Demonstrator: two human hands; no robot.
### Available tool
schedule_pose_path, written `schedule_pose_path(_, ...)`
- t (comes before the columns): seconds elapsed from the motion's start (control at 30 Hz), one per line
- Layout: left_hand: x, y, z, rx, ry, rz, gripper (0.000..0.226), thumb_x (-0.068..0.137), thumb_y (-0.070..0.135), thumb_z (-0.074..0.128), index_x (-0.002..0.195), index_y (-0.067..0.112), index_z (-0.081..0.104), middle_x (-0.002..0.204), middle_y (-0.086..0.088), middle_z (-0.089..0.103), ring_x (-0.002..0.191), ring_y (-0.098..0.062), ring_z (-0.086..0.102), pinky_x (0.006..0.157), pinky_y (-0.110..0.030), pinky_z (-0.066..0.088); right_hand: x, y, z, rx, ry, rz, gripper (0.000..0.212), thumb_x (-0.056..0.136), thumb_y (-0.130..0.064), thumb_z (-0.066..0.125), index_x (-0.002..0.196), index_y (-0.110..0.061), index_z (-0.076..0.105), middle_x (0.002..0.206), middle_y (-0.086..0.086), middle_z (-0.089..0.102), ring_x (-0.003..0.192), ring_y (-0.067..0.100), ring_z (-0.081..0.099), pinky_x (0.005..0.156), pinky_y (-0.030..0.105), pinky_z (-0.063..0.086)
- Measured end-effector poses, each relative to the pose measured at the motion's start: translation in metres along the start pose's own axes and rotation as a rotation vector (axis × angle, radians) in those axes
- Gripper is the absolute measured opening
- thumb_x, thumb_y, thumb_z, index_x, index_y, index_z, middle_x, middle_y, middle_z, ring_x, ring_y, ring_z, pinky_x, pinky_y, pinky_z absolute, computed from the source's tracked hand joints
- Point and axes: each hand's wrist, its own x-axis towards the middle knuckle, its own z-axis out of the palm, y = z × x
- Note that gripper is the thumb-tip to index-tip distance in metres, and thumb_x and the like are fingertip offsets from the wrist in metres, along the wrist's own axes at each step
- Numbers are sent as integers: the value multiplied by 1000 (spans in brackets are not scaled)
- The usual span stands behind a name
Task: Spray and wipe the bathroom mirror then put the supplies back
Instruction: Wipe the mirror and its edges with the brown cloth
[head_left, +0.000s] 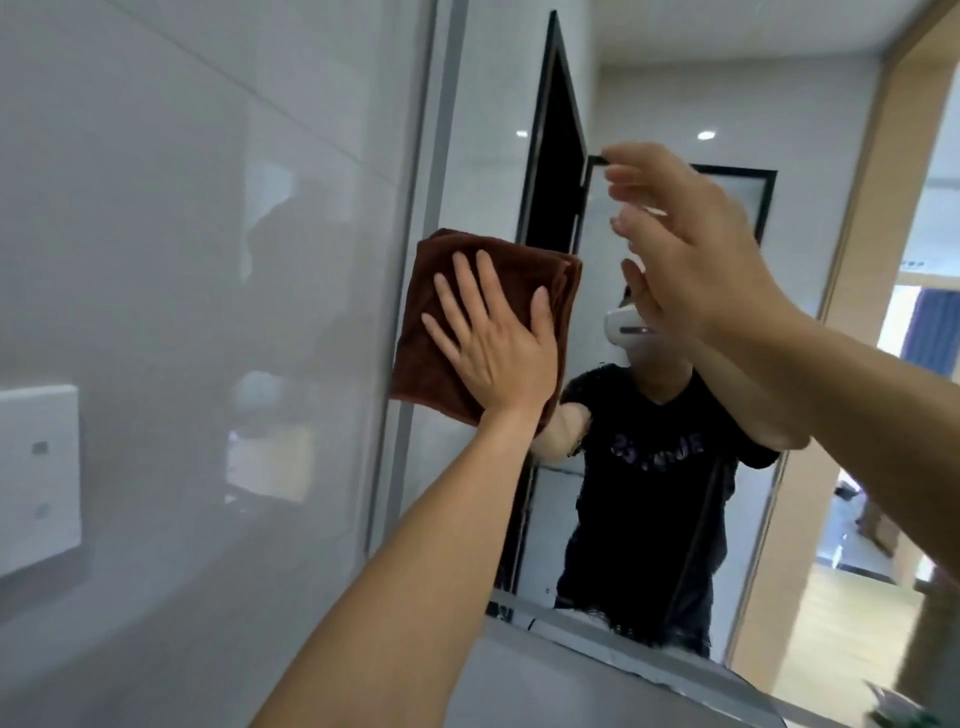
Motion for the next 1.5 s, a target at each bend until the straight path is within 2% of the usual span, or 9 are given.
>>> schedule_pose_path(0.1,-8,-17,-3,36,-26,89,70,100,60,27,158,20,28,166,-3,23,154,-27,16,121,-58,13,-17,2,15,-207,-25,-132,48,100,-12,42,147,-20,46,142,-2,54,130,7,49,105,18,38)
schedule_pose_path(0.2,-23,-42,-7,91,-69,141,69,99,64,27,158,27,28,166,-4,20,154,-25,14,120,-60,12,-42,13,43,-290,-117,-204,51,97,-9,41,148,-15,44,146,2,51,131,17,50,105,24,40)
schedule_pose_path(0.37,-70,-105,-15,132,-140,193,69,98,67,24,157,31,30,166,-10,18,155,-27,12,118,-64,12,-83,32,86,-486,-170,-212,56,95,-19,37,151,-18,41,157,5,39,149,23,30,119,41,30)
schedule_pose_path(0.6,-171,-177,-20,127,-202,228,66,100,57,30,156,21,27,164,-18,22,153,-36,16,114,-70,17,-113,41,103,-520,-195,-170,56,97,-22,31,152,-18,40,160,5,36,151,22,25,122,42,24)
schedule_pose_path(0.77,-163,-146,-21,90,-236,259,66,101,57,32,156,22,25,165,-17,19,153,-37,15,114,-71,16,-99,36,82,-564,-166,-194,55,97,-18,34,152,-17,41,159,6,37,150,23,28,121,41,25)
schedule_pose_path(0.97,-76,-22,-12,31,-208,456,73,96,64,43,157,30,24,167,-9,15,155,-30,6,117,-69,7,-58,25,39,-578,-77,-197,56,96,-12,42,152,-18,39,159,6,37,150,24,28,122,41,23)
schedule_pose_path(1.1,-44,28,-6,82,-201,473,65,101,60,28,158,33,14,169,-4,5,156,-27,-2,116,-68,6,-38,25,13,-591,11,-209,56,97,-10,42,152,-19,40,159,5,37,149,23,28,121,37,21)
schedule_pose_path(1.3,-78,5,-7,54,-175,451,56,104,49,34,156,33,27,167,-5,16,155,-27,8,116,-68,8,-59,46,15,-626,-23,-213,50,102,-12,41,151,-16,40,157,10,39,148,28,32,120,45,28)
schedule_pose_path(1.5,-157,-91,-13,32,-201,419,57,101,45,39,155,31,29,164,-9,25,153,-31,17,114,-71,14,-98,54,42,-607,-147,-202,54,98,-5,43,151,-14,41,156,13,40,146,30,34,120,46,26)
